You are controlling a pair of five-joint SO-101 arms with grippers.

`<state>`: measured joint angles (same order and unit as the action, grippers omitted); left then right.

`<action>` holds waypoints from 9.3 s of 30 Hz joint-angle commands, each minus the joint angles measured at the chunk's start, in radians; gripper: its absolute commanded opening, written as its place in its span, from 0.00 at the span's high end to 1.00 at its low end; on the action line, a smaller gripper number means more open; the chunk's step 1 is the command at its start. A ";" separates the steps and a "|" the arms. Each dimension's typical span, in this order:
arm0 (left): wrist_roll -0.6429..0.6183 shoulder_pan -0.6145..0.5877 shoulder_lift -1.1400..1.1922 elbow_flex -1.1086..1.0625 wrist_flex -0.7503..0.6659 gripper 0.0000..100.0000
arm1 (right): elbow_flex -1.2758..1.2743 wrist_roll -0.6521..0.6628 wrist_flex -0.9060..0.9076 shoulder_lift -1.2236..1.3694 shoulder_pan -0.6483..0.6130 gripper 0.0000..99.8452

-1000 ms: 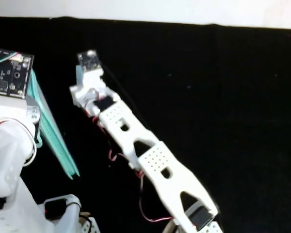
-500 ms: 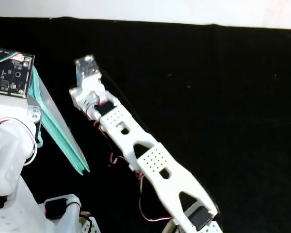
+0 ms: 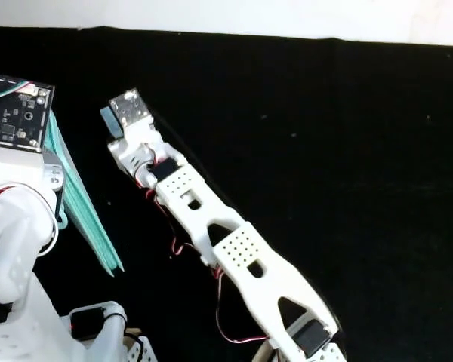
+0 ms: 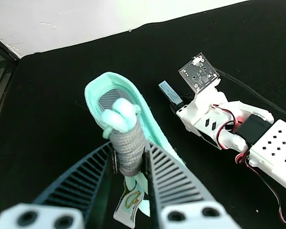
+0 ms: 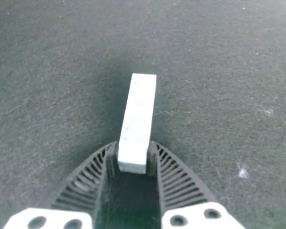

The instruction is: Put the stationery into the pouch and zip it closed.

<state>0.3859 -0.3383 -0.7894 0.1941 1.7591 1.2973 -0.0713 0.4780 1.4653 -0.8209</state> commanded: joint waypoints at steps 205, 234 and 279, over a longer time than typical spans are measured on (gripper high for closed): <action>-0.034 1.224 0.179 -0.567 -0.379 0.99 | -1.455 1.108 1.287 -2.293 0.765 1.00; -0.032 1.141 0.177 -0.561 -0.390 0.99 | -1.343 0.899 1.280 -2.430 0.763 0.67; -0.035 0.900 0.188 -0.206 -0.391 0.99 | -1.323 0.292 1.204 -2.431 0.763 0.67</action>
<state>0.3506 0.5808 -0.5976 -0.0621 1.3786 -0.0483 0.3307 1.7024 -0.9651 -0.0690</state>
